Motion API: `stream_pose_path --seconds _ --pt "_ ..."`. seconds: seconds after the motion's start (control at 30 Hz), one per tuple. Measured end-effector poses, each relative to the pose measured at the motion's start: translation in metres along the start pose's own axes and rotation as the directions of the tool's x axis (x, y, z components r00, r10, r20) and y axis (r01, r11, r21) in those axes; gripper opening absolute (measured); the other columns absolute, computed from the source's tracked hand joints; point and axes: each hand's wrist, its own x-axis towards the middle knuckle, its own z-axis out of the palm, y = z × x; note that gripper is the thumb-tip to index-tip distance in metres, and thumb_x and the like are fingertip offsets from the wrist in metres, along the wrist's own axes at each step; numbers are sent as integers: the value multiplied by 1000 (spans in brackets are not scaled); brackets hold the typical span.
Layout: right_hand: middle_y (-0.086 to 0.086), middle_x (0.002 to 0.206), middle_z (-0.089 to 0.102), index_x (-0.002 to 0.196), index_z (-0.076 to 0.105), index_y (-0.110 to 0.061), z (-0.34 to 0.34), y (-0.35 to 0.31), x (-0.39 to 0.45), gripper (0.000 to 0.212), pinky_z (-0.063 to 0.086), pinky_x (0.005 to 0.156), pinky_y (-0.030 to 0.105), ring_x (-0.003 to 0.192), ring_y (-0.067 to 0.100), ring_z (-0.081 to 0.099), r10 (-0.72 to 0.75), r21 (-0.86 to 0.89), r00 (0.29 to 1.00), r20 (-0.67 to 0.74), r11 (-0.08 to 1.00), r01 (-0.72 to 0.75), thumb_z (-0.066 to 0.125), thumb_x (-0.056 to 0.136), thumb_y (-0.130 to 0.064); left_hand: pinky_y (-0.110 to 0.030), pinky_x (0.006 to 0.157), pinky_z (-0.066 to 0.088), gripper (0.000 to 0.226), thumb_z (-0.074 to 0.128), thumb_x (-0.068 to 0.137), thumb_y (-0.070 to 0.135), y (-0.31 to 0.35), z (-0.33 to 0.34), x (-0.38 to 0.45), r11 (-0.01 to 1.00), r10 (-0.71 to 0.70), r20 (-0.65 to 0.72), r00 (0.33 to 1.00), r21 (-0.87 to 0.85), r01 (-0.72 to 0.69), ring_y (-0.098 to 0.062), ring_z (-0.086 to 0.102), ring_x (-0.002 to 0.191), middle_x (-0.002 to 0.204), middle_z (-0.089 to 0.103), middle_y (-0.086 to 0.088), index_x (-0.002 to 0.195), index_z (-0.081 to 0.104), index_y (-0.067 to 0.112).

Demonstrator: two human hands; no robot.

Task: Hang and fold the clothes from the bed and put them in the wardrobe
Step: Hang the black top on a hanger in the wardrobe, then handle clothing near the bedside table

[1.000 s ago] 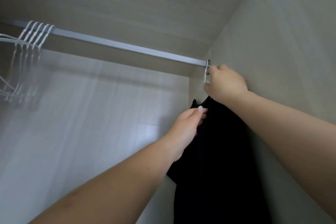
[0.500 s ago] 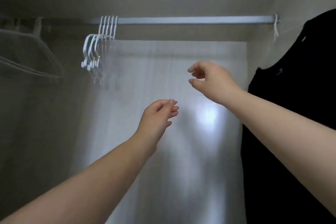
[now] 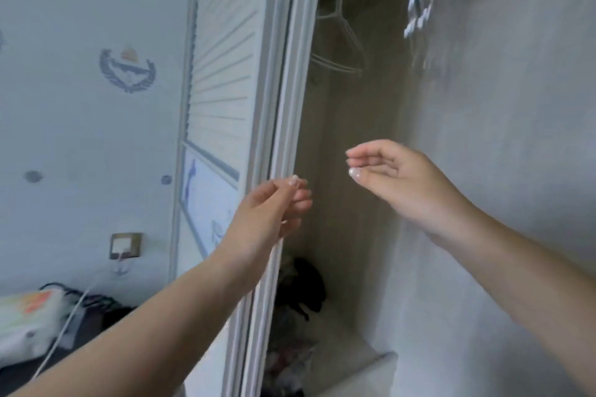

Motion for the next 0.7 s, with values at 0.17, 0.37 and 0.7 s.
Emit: stream_pose_path --seconds 0.17,0.37,0.7 --pt "-9 103 67 94 61 -34 98 -11 -11 22 49 85 17 93 0 64 -54 212 978 202 977 10 66 86 -14 -27 82 49 14 57 94 26 21 -93 -60 989 -16 -253 967 140 53 -11 69 91 83 71 7 96 67 17" --pt "-9 101 66 96 58 -35 215 -64 -61 30 48 95 26 97 4 62 -175 350 886 429 937 15 67 85 -9 -31 85 48 10 58 93 24 54 -186 -165 972 61 -509 858 225 64 -13 67 93 86 72 6 92 67 18" --pt "-8 103 66 97 60 -34 374 -196 -183 27 48 98 32 101 3 62 -375 564 690 618 824 -57 67 85 -10 -29 87 50 9 60 91 21 128 -307 -380 884 171 -746 644 404 233 -6 68 90 96 74 2 96 67 20"
